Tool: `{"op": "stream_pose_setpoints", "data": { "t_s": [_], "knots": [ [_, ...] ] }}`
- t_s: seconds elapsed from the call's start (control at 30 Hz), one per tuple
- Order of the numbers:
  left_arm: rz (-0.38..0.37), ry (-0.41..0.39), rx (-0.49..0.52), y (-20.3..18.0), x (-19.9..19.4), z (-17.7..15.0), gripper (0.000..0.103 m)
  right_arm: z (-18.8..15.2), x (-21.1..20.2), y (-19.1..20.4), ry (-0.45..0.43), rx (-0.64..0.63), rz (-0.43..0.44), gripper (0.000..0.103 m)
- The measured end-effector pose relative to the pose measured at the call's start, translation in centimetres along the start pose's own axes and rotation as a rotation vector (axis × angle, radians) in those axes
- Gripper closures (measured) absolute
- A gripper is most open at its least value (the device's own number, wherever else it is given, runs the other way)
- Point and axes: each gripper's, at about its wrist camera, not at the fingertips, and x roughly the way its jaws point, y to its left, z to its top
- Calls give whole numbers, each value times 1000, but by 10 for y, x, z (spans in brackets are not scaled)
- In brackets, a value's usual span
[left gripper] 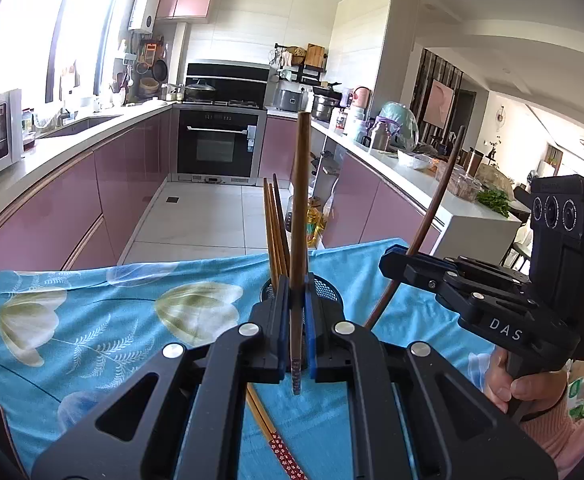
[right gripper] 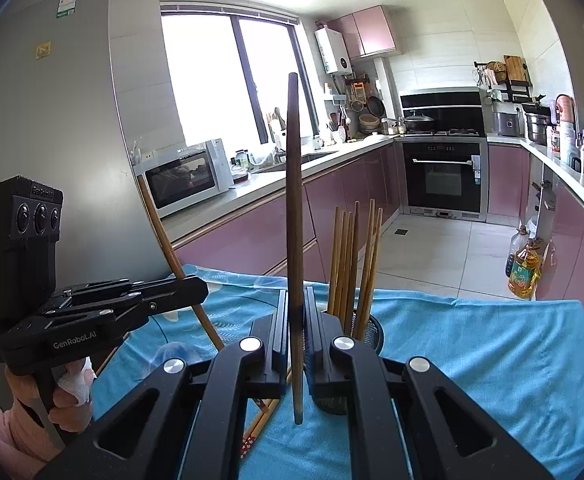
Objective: Organize utensils
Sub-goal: 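Raise both held chopsticks high and move them over the mesh cup, then lower the chopsticks into the mesh cup with both tools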
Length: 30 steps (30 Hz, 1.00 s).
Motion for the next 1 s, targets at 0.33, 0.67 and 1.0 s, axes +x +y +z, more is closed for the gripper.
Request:
{"op": "stream_pose_setpoints", "data": {
  "t_s": [0.33,0.67,1.0],
  "knots": [
    [-5,-23,13,-6,-6,13,95,7,4,2,-5,-17,4,99],
    [0,3,4,-6,2,14,95,-5,27,-5,71,-2,-9,97],
    [3,15,5,-2,10,14,95,-1,17,-4,36,-21,-29,98]
  ]
}}
